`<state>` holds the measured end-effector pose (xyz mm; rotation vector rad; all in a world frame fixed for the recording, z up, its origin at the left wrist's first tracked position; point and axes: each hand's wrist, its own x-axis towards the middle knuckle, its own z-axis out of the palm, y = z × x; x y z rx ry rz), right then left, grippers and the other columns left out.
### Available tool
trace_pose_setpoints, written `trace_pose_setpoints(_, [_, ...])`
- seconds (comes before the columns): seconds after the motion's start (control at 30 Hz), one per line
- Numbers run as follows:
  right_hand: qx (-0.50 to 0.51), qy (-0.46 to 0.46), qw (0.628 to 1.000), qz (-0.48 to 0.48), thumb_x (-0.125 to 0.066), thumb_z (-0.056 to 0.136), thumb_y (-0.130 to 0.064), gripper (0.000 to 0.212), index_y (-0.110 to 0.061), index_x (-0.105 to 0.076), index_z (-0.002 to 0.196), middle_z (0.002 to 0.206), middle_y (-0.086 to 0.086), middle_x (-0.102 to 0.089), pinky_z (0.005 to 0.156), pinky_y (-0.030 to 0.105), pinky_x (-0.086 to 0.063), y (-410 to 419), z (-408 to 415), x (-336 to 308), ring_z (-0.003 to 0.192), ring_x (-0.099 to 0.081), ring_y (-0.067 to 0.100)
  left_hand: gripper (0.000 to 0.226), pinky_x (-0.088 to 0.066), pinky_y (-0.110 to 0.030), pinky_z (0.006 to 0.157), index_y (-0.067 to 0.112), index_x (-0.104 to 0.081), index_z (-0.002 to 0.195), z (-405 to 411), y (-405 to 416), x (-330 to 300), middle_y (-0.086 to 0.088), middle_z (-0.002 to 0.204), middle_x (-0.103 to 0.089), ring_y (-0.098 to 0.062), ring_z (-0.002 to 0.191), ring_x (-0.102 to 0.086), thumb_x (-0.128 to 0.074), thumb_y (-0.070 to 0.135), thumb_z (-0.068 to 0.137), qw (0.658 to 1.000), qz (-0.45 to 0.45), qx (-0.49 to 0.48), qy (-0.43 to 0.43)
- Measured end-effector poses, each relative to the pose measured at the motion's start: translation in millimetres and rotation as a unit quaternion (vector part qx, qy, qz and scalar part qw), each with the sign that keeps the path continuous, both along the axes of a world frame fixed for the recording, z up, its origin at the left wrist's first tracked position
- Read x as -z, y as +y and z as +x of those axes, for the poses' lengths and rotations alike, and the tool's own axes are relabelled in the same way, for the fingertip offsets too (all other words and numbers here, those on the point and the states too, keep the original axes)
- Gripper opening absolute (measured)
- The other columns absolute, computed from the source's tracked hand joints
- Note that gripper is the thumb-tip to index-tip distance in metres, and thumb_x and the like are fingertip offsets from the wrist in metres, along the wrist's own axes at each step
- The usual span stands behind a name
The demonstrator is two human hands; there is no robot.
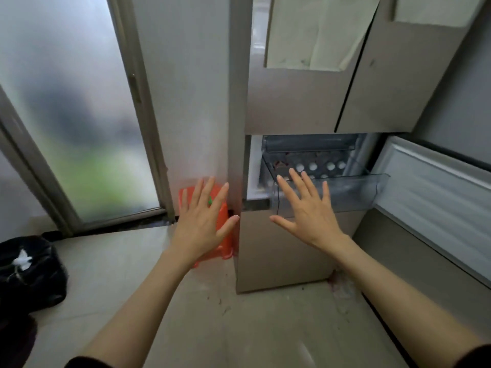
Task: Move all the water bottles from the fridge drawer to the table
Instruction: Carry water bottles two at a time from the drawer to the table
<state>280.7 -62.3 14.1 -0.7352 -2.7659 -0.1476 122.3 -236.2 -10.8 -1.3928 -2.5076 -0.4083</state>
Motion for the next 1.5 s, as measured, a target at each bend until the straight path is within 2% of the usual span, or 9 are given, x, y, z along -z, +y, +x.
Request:
trace_pose_setpoints(0.3, [0.084, -0.034, 0.995, -0.040, -0.029, 0.082, -0.071, 0.082, -0.037, 0.014, 0.144, 0.157, -0.003, 0.015, 0.112, 0.054, 0.007, 140, -14, 18, 0.144, 0.012, 0.021, 0.080, 0.011, -0.043, 0.114, 0.032, 0.005, 0.146, -32, 176, 10, 0.000, 0.157, 0.011, -0.016, 0.137, 0.023, 0.000, 0.069, 0.076, 0.996, -0.022, 0.091, -0.011])
trace_pose_setpoints(0.67, [0.082, -0.037, 0.991, -0.100, -0.033, 0.085, -0.068, 0.082, -0.033, 0.009, 0.147, 0.158, -0.001, 0.010, 0.114, 0.052, 0.003, 302, -38, 54, 0.146, 0.005, 0.022, 0.076, 0.010, -0.042, 0.115, 0.029, -0.002, 0.148, -53, 339, 42, -0.001, 0.158, 0.008, -0.020, 0.143, 0.016, -0.010, 0.067, 0.083, 0.991, -0.069, 0.103, -0.047])
trace_pose_setpoints(0.87, [0.022, -0.041, 0.983, -0.177, -0.040, 0.089, -0.059, 0.077, -0.028, -0.002, 0.149, 0.158, 0.003, -0.002, 0.118, 0.046, -0.002, 393, -49, 64, 0.146, -0.002, 0.021, 0.081, -0.014, -0.049, 0.115, 0.017, -0.033, 0.141, -49, 423, 62, -0.012, 0.147, -0.031, -0.031, 0.138, -0.025, -0.015, 0.065, 0.079, 0.991, -0.012, 0.041, -0.126])
trace_pose_setpoints(0.97, [-0.011, -0.059, 0.977, -0.206, -0.046, 0.089, -0.055, 0.074, -0.022, -0.016, 0.148, 0.155, 0.006, -0.018, 0.118, 0.044, -0.010, 426, -58, 71, 0.144, -0.013, 0.023, 0.066, -0.025, -0.046, 0.111, 0.015, -0.038, 0.137, -46, 455, 68, -0.013, 0.140, -0.041, -0.031, 0.130, -0.036, -0.039, 0.057, 0.086, 0.977, 0.004, 0.012, -0.214])
trace_pose_setpoints(1.13, [-0.016, -0.045, 0.934, -0.354, -0.054, 0.089, -0.041, 0.057, -0.018, -0.038, 0.139, 0.140, 0.007, -0.046, 0.104, 0.038, -0.038, 463, -83, 95, 0.128, -0.043, 0.027, 0.056, -0.034, -0.032, 0.103, 0.013, -0.038, 0.137, -48, 498, 78, -0.010, 0.142, -0.042, -0.026, 0.129, -0.041, -0.060, 0.027, 0.088, 0.855, 0.084, -0.090, -0.503])
trace_pose_setpoints(1.27, [0.048, -0.041, 0.869, -0.491, -0.048, 0.095, -0.029, 0.041, -0.012, -0.046, 0.132, 0.132, 0.011, -0.052, 0.093, 0.032, -0.040, 480, -115, 116, 0.117, -0.050, 0.028, 0.010, -0.043, -0.032, 0.076, 0.011, -0.055, 0.096, -59, 528, 88, -0.015, 0.111, -0.058, -0.022, 0.090, -0.053, -0.059, 0.008, 0.087, 0.736, 0.153, -0.188, -0.632])
trace_pose_setpoints(1.33, [0.077, -0.037, 0.840, -0.535, -0.044, 0.096, -0.021, 0.028, -0.003, -0.054, 0.116, 0.115, 0.019, -0.056, 0.086, 0.038, -0.043, 487, -131, 121, 0.098, -0.052, 0.027, 0.009, -0.042, -0.028, 0.069, 0.012, -0.054, 0.084, -67, 537, 95, -0.016, 0.104, -0.056, -0.018, 0.079, -0.051, -0.054, 0.005, 0.089, 0.690, 0.176, -0.207, -0.671])
trace_pose_setpoints(1.4, [0.107, 0.017, 0.794, -0.598, -0.045, 0.097, -0.018, 0.029, 0.003, -0.054, 0.114, 0.107, 0.025, -0.055, 0.087, 0.043, -0.046, 494, -143, 125, 0.092, -0.052, 0.029, 0.008, -0.041, -0.026, 0.066, 0.009, -0.057, 0.095, -74, 544, 102, -0.013, 0.095, -0.055, -0.015, 0.073, -0.049, -0.051, 0.004, 0.091, 0.639, 0.212, -0.215, -0.707])
trace_pose_setpoints(1.5, [0.159, 0.112, 0.678, -0.708, -0.050, 0.095, -0.021, 0.038, 0.003, -0.049, 0.124, 0.124, 0.024, -0.056, 0.094, 0.042, -0.048, 498, -153, 135, 0.104, -0.059, 0.034, 0.030, -0.045, -0.031, 0.072, -0.002, -0.050, 0.122, -82, 552, 109, -0.011, 0.096, -0.055, -0.017, 0.075, -0.052, -0.047, 0.004, 0.093, 0.586, 0.238, -0.222, -0.742])
